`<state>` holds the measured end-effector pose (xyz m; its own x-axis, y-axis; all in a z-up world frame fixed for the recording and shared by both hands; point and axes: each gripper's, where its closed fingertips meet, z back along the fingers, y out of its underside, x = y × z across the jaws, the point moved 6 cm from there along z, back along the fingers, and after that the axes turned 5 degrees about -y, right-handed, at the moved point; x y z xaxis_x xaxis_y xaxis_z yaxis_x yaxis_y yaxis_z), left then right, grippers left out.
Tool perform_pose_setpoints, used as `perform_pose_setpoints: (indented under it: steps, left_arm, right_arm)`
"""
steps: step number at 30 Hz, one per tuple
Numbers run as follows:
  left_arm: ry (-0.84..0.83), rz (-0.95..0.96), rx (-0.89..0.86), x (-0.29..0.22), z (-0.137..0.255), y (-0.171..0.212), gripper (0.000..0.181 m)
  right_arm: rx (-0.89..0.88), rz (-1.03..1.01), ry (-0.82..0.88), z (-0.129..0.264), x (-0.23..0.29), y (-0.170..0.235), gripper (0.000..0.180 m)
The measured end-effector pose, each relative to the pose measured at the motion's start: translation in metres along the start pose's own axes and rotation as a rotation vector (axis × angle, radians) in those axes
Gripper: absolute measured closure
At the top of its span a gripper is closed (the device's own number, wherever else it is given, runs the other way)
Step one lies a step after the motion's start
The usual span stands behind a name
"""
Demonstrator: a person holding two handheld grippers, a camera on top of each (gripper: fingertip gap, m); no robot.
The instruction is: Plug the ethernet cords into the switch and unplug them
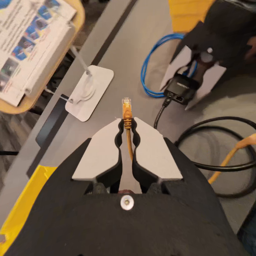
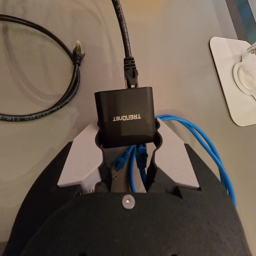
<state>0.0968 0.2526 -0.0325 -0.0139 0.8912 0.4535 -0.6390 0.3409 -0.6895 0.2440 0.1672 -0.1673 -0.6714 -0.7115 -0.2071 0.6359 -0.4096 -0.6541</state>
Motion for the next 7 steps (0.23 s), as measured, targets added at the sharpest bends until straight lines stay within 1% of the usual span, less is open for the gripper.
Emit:
perform_pose_setpoints:
  steps: [1, 3, 5, 7]
  left_arm:
    - [0.028, -0.071, 0.038, -0.011, -0.003, -0.005, 0.170]
    - [0.112, -0.187, 0.078, -0.034, -0.012, -0.007, 0.170]
    - [0.174, -0.235, 0.142, -0.049, -0.027, 0.000, 0.170]
    - [0.197, -0.261, 0.178, -0.056, -0.038, 0.008, 0.170]
  right_arm:
    - [-0.002, 0.000, 0.001, 0.000, 0.000, 0.000, 0.106]
    - [-0.004, 0.000, 0.001, 0.001, 0.000, 0.000, 0.106]
    - [-0.003, 0.004, 0.003, 0.001, 0.000, -0.001, 0.106]
    - [-0.001, 0.007, 0.004, 0.001, 0.001, -0.002, 0.106]
